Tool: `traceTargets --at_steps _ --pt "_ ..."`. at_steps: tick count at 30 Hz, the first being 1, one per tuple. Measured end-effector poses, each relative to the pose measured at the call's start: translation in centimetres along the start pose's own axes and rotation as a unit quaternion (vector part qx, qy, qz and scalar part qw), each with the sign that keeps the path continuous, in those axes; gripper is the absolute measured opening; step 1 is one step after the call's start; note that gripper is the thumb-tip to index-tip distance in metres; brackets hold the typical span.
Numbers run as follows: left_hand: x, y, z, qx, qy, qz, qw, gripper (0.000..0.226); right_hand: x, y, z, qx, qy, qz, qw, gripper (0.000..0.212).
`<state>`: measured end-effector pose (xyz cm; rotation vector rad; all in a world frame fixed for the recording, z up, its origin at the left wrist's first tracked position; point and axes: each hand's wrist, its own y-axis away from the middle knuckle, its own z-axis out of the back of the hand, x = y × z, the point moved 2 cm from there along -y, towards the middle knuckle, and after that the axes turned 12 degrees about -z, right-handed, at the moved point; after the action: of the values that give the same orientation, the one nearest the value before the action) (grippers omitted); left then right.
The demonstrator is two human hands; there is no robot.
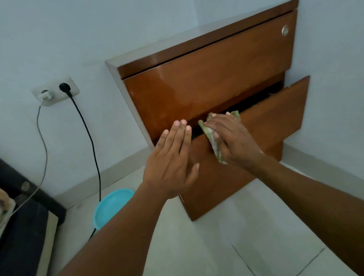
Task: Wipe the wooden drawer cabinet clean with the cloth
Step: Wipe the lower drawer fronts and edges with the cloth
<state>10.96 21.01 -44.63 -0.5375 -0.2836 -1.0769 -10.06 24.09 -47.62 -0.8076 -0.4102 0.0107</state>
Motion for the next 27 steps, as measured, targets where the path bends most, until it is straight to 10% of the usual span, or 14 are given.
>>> traceTargets --at_steps 13,18,27 --pt "1.3 -9.1 0.9 0.059 -0.04 -0.111 0.991 0.096 -16.5 -3.4 7.4 -0.134 -0.001 -0.174 0.975 0.032" --pt "1.4 -8.9 0.5 0.037 -0.015 -0.106 0.994 0.102 -15.6 -3.7 7.3 -0.268 -0.104 -0.298 0.91 0.029" --pt "1.8 -8.9 0.0 0.025 -0.012 -0.121 0.992 0.107 -4.0 -1.0 0.1 -0.151 -0.013 0.011 0.988 0.027"
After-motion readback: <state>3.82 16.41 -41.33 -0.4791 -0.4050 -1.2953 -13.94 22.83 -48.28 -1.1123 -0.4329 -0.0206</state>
